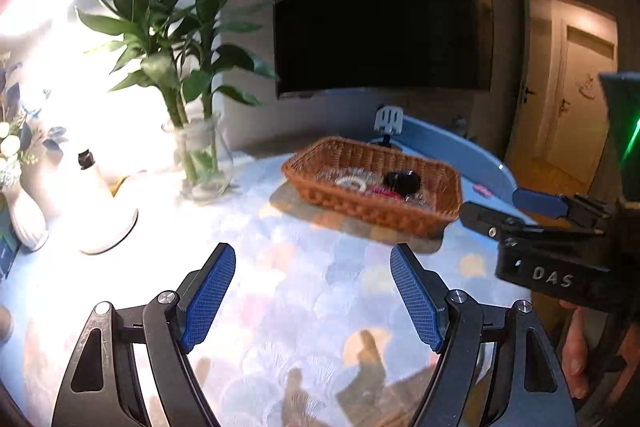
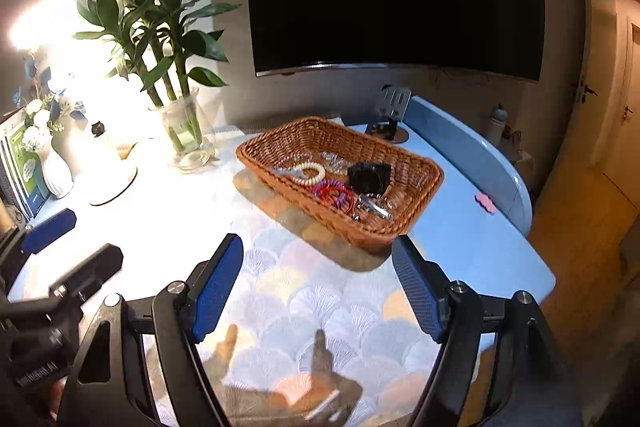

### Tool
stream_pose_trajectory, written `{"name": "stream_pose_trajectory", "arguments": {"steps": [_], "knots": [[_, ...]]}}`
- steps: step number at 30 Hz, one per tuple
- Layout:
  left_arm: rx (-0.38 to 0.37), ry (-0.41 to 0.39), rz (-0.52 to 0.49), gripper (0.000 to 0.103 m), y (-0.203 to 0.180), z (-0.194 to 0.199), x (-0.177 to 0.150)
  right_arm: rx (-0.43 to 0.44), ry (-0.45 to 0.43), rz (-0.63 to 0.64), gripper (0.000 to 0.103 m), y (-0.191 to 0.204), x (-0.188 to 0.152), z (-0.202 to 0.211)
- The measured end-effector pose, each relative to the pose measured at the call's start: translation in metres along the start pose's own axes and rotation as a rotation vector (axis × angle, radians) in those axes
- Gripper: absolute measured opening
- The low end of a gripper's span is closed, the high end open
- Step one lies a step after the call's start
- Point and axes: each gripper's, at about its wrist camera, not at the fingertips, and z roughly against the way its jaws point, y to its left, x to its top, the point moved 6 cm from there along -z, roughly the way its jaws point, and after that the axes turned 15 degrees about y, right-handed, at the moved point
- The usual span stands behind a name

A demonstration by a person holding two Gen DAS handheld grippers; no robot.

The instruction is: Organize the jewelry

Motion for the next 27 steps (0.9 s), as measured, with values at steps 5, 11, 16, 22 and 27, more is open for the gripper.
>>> {"name": "stream_pose_trajectory", "arguments": {"steps": [5,11,16,22,27], "knots": [[0.015,0.027,0.032,0.080,0.009,-0.006,-0.009,-0.021,0.014,0.004,0.079,0.002,-0.005,-0.004],[0.004,0.030,0.041,0.081,0.011,-0.009,-0.011,-0.023,0.030,-0.004,0.079,0.000,-0.005,-0.009],[-0.001,0.043,0.033,0.081,0.008,-0.015,-0.013,-0.023,0.046,-0.004,0.079,0.000,-0.007,-0.015],[-0.005,0.052,0.033,0.080,0.006,-0.019,-0.013,-0.024,0.061,-0.007,0.079,-0.001,-0.008,-0.021],[-0.007,0.063,0.039,0.081,0.006,-0.023,-0.012,-0.022,0.071,-0.011,0.079,-0.001,-0.008,-0.025]]}}
